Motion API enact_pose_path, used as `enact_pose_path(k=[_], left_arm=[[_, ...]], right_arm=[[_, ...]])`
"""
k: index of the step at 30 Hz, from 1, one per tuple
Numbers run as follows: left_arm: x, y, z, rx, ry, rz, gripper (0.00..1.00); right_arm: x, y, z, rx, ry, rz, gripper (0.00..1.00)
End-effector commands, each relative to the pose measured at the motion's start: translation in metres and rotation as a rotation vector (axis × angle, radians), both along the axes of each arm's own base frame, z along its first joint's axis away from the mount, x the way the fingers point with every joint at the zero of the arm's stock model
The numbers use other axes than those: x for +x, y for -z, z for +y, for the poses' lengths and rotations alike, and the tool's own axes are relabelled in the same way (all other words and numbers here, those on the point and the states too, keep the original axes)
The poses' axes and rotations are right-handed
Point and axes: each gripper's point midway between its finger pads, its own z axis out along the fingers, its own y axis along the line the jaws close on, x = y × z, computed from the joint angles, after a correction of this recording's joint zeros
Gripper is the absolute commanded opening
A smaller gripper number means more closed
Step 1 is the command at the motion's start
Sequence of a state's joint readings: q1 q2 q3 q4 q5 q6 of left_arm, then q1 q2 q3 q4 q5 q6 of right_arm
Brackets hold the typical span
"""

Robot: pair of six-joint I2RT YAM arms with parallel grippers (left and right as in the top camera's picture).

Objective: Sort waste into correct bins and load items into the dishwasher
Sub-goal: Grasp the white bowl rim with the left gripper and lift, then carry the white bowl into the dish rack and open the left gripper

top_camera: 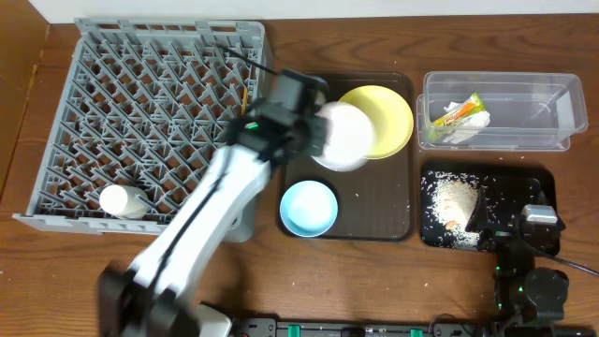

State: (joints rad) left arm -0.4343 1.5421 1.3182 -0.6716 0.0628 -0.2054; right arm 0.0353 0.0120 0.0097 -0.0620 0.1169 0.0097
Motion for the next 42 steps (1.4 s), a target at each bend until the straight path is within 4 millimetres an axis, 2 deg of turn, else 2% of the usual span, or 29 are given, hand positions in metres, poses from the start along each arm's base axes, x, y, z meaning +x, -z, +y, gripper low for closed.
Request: enact_pose_path(k=[1,3,5,10,13,21,28,34,37,42], left_arm=[[0.018,-0.045,0.103,0.391,-0.308,-0.218,0.08],[0.017,-0.063,0.142,0.532,-0.435,-0.274,0.08],[0.015,-0.072,0.17,0.627,-0.525,-0.291,0.08],[0.015,-0.073,0.222,0.822,-0.696,-0.29,0.08],[0.024,-0.066,0.239,0.907,-0.737,-0.281,0.08],[0.066,-0.034,0.238,1.043,-0.621,-0.251,0.08],[0.084,-0.014,0.243,1.217,-0.598,-0.22,0.07],[0.087,0.001,0.243,1.254,-0.574,-0.186,0.08],[0.084,0.0,0.244,1.287,-0.59,-0.181,0.08],[0.083,-0.005,0.23,1.313,-0.579,-0.2,0.08]], right_arm=[[0.0,0.001,-0.003,-0.007,0.013,-0.001,0.99],[0.0,0.001,-0.003,-0.007,0.013,-0.002,0.99],[0.0,0.001,-0.003,-0.007,0.013,-0.001,0.99],[0.0,0.001,-0.003,-0.007,0.013,-0.002,0.99],[0.0,0.001,-0.003,-0.007,0.013,-0.002,0.99],[0.0,0.001,-0.003,-0.007,0.013,-0.002,0.99],[0.0,0.001,-0.003,-0.007,0.013,-0.002,0.99],[0.0,0.001,-0.003,-0.007,0.013,-0.001,0.99],[0.0,0.001,-0.003,-0.007,0.013,-0.001,0.99],[0.0,0.001,-0.003,-0.007,0.013,-0.002,0.99]])
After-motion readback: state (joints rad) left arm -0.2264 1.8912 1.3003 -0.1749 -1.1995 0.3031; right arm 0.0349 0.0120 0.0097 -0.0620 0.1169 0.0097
